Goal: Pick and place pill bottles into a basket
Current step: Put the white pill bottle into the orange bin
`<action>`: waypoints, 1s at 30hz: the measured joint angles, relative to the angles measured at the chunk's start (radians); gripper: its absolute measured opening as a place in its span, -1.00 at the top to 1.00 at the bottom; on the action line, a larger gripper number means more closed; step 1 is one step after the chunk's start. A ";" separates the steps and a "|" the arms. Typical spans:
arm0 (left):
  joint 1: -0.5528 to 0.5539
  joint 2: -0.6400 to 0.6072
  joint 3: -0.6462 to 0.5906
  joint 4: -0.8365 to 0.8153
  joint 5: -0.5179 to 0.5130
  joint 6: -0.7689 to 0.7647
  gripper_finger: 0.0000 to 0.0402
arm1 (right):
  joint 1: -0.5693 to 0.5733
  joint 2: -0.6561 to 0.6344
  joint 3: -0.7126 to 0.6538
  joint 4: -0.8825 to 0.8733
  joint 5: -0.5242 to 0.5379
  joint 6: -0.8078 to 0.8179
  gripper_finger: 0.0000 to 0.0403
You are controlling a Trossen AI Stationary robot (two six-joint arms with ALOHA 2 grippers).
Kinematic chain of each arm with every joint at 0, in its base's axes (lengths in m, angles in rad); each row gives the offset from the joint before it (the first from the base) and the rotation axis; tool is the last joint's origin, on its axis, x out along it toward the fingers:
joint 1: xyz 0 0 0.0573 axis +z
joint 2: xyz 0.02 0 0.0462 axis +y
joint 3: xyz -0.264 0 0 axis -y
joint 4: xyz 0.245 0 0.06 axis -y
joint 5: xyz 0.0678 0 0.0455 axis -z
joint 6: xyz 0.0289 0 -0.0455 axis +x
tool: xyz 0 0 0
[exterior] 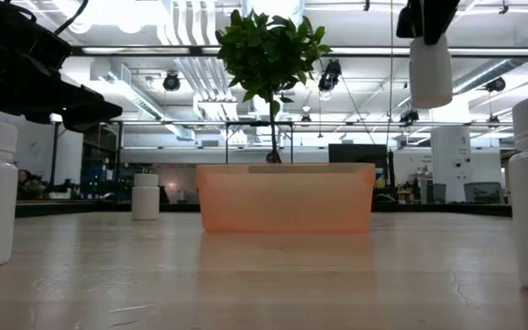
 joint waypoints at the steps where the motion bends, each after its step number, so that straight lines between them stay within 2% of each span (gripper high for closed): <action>1: 0.000 0.000 0.000 0.000 0.000 0.000 -0.19 | -0.012 0.002 0.000 0.000 0.000 -0.023 0.30; 11: 0.000 0.000 0.000 0.000 0.000 0.000 -0.19 | -0.043 0.093 0.015 0.022 0.002 -0.181 0.30; 18: 0.001 0.000 0.000 0.000 0.000 0.000 -0.19 | -0.043 0.224 0.201 0.026 0.014 -0.212 0.30; 25: 0.001 0.000 0.000 0.000 0.000 0.000 -0.19 | -0.044 0.414 0.418 0.026 0.030 -0.277 0.30; 30: 0.000 0.000 0.000 0.000 0.000 0.000 -0.19 | -0.044 0.498 0.490 0.027 0.029 -0.280 0.30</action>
